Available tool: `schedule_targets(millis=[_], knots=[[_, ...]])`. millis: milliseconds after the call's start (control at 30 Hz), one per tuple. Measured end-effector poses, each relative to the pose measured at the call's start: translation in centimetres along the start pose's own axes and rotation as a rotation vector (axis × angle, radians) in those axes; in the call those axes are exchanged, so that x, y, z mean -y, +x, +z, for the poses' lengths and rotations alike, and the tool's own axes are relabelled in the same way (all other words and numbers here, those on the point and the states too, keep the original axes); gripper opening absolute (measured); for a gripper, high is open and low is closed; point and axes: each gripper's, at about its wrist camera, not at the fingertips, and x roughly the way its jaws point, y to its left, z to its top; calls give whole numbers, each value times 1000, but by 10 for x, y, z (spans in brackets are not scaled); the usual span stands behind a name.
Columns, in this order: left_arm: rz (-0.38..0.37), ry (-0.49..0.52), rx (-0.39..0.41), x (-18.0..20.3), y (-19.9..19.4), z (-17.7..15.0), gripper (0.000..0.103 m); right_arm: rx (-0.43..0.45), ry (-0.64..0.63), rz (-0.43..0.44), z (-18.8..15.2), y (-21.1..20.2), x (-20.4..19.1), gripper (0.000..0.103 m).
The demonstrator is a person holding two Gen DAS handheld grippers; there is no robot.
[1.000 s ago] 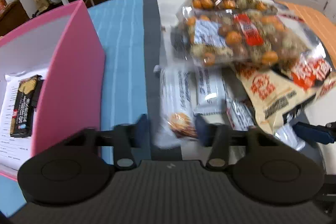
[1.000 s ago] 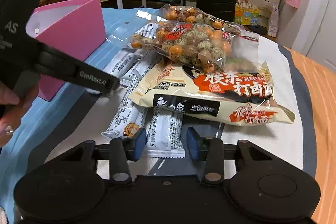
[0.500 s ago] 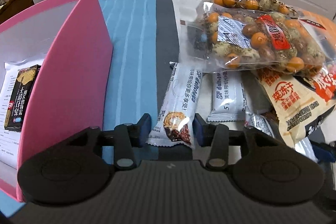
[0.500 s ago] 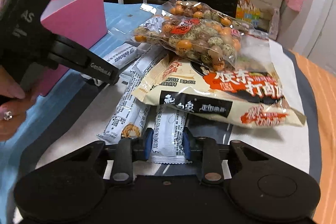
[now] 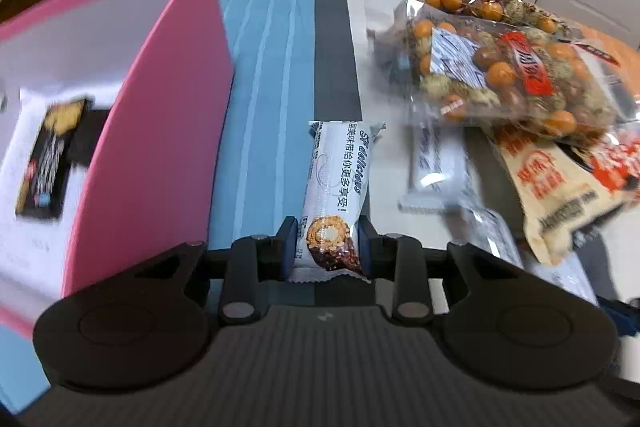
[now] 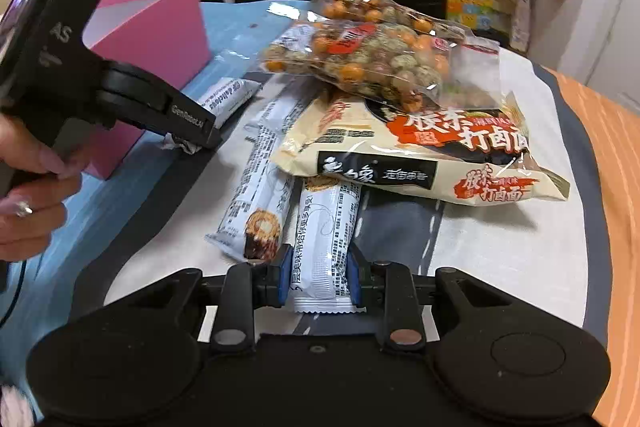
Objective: Organize snacks
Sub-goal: 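Grasp a white wafer bar with left gripper while right gripper grasps another, then lift both white wafer bars and move them toward the pink box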
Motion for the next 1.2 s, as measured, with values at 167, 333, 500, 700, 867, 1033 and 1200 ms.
schedule_targets(millis=[167, 333, 500, 700, 867, 1033, 1200], knots=[[-113, -82, -42, -15, -14, -13, 29, 2, -26, -6, -5, -9, -3, 32], [-119, -78, -56, -20, -27, -21, 29, -3, -39, -20, -11, -23, -10, 32], [-151, -77, -89, -22, -43, -29, 29, -10, -60, -16, -14, -36, -13, 31], [-162, -18, -73, -20, -76, -48, 29, -23, -61, -13, -14, -52, -18, 31], [-199, 8, -117, -19, -92, -63, 30, -63, -43, 28, -16, -67, -19, 31], [-244, 11, -204, -31, -107, -73, 30, -121, -107, 104, -3, -86, -27, 31], [-232, -11, -213, -50, -132, -78, 30, -139, -145, 186, 13, -104, -39, 31]])
